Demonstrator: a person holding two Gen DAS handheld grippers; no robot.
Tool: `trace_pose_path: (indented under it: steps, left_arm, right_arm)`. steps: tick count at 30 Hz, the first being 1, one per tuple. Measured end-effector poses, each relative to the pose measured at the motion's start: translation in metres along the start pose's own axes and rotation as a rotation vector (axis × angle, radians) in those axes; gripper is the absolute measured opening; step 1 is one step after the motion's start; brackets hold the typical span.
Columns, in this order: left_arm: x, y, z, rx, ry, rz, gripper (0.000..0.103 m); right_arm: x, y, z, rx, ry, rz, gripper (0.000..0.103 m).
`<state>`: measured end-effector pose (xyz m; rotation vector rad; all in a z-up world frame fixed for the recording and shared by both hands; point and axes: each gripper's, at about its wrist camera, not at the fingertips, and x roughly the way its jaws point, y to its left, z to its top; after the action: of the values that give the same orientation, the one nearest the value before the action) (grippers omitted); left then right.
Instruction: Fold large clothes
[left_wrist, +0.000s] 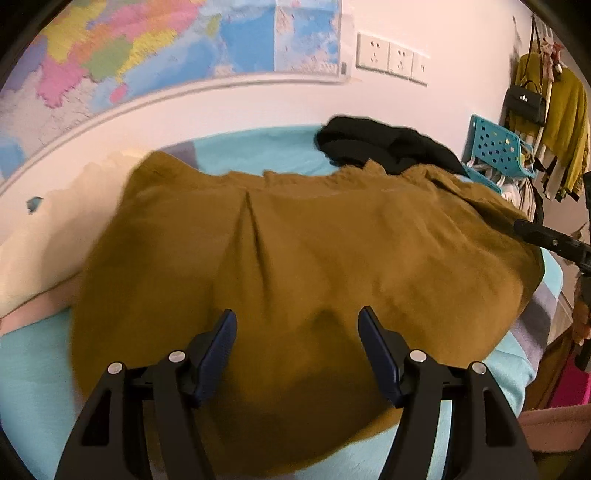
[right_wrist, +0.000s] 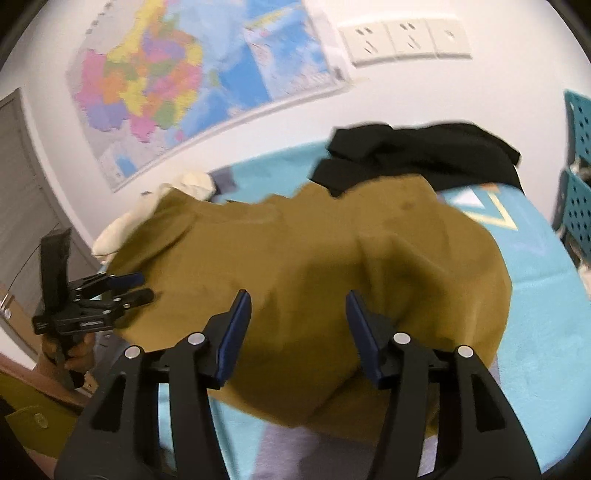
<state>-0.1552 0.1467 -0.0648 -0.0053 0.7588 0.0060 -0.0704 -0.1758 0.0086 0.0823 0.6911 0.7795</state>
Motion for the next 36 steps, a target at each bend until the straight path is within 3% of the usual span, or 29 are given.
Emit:
trace_pose_path:
  steps: [6, 9, 12, 15, 18, 23, 29, 36]
  left_arm:
    - [-0.036, 0.031, -0.013, -0.043, -0.072, 0.047, 0.066]
    - [-0.032, 0.054, -0.023, -0.096, -0.031, 0.084, 0.065]
    - [-0.019, 0.067, -0.035, -0.140, 0.000, 0.050, 0.065]
    - [-0.016, 0.068, -0.039, -0.159, -0.004, 0.046, 0.065]
    - [-0.022, 0.059, -0.036, -0.122, -0.008, 0.084, 0.065]
    - [-0.033, 0.048, -0.034, -0.096, -0.021, 0.094, 0.067]
    - [-0.041, 0.038, -0.035, -0.068, -0.033, 0.117, 0.067]
    - [-0.041, 0.036, -0.037, -0.080, -0.029, 0.101, 0.068]
  right_arm:
    - [0.013, 0.018, -0.009, -0.047, 0.043, 0.031, 0.057]
    - [0.025, 0.011, -0.019, 0.000, 0.084, 0.013, 0.057]
    - [0.028, 0.007, -0.023, 0.026, 0.078, 0.020, 0.057]
    - [0.026, 0.010, -0.022, 0.019, 0.081, 0.007, 0.057]
    - [0.017, 0.015, -0.018, 0.019, 0.062, 0.018, 0.063]
    - [0.008, 0.026, -0.013, -0.015, 0.034, 0.041, 0.063]
    - [0.007, 0.060, -0.011, -0.134, 0.025, 0.104, 0.064]
    - [0.053, 0.063, -0.029, -0.153, 0.172, 0.067, 0.063]
